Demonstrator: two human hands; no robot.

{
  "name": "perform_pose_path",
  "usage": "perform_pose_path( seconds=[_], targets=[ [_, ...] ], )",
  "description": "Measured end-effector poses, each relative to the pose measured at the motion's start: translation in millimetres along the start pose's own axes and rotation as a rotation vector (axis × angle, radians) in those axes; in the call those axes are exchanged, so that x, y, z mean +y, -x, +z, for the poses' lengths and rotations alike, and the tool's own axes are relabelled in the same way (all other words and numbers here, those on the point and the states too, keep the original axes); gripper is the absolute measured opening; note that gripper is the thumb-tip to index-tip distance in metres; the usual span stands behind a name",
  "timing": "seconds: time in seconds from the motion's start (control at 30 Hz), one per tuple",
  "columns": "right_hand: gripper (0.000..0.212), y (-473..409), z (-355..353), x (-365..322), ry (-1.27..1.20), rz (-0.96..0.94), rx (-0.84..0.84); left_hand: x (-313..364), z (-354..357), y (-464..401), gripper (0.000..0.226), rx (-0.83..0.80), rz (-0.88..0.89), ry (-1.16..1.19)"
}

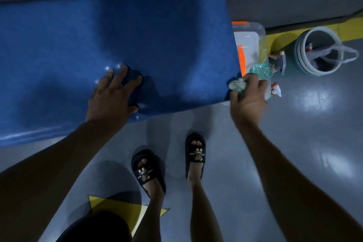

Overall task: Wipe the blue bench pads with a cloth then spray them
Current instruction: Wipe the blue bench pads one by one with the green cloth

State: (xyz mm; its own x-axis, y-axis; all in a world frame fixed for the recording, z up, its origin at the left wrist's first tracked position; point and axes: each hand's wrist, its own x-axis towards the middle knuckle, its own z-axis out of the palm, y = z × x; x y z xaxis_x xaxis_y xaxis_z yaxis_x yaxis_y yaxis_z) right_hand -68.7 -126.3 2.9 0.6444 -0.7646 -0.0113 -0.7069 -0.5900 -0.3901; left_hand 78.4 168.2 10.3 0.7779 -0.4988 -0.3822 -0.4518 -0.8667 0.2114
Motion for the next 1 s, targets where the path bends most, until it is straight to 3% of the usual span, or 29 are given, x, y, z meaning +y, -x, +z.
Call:
perform_pose_path(
  seconds=[0.07, 0.13, 0.23, 0.3, 0.37, 0.43, 0.5, 0.6, 0.73, 0.93, 1.0],
  targets=[
    [0.035, 33, 19, -38, -0.093, -0.136, -0.043, 0, 0, 0, 0.087, 0.002, -0.007, -0.007],
    [0.041, 70, 33, -64, -0.048, -0.387, -0.177, 1, -1, 1, 0.087, -0.007, -0.015, -0.008],
    [0.047, 70, 28, -54, 0.055, -0.677, -0.315, 1, -6, 2, 0.085, -0.010, -0.029, 0.002],
    [0.040, 38, 12, -26, 0.042, -0.569, -0.296, 3, -8, 2, 0.085, -0.017, -0.033, 0.002],
    [0.036, 5, -7, 13, 0.039, -0.342, -0.190, 4, -9, 1, 0.085, -0.028, -0.044, -0.002],
    [0.046, -22, -25, 48, 0.044, -0.103, -0.120, 4, -7, 1, 0.084, -0.027, -0.048, 0.001],
    [0.055, -38, -28, 69, 0.100, 0.020, -0.108, 2, -6, 1, 0.083, -0.014, -0.045, 0.012],
    [0.049, -37, -8, 61, 0.114, 0.045, -0.169, 3, -4, 1, 0.083, -0.011, -0.039, 0.006],
    [0.037, -16, 13, 29, -0.207, 0.107, 0.036, 4, -4, 1, 0.083, -0.004, -0.051, -0.007],
    [0.056, 4, 26, 22, -0.256, 0.194, 0.162, 5, 0, 0, 0.081, 0.000, -0.042, -0.005],
    [0.055, 11, 28, 9, -0.186, 0.084, 0.219, 6, 1, 0, 0.080, 0.001, -0.051, -0.001]
  ],
)
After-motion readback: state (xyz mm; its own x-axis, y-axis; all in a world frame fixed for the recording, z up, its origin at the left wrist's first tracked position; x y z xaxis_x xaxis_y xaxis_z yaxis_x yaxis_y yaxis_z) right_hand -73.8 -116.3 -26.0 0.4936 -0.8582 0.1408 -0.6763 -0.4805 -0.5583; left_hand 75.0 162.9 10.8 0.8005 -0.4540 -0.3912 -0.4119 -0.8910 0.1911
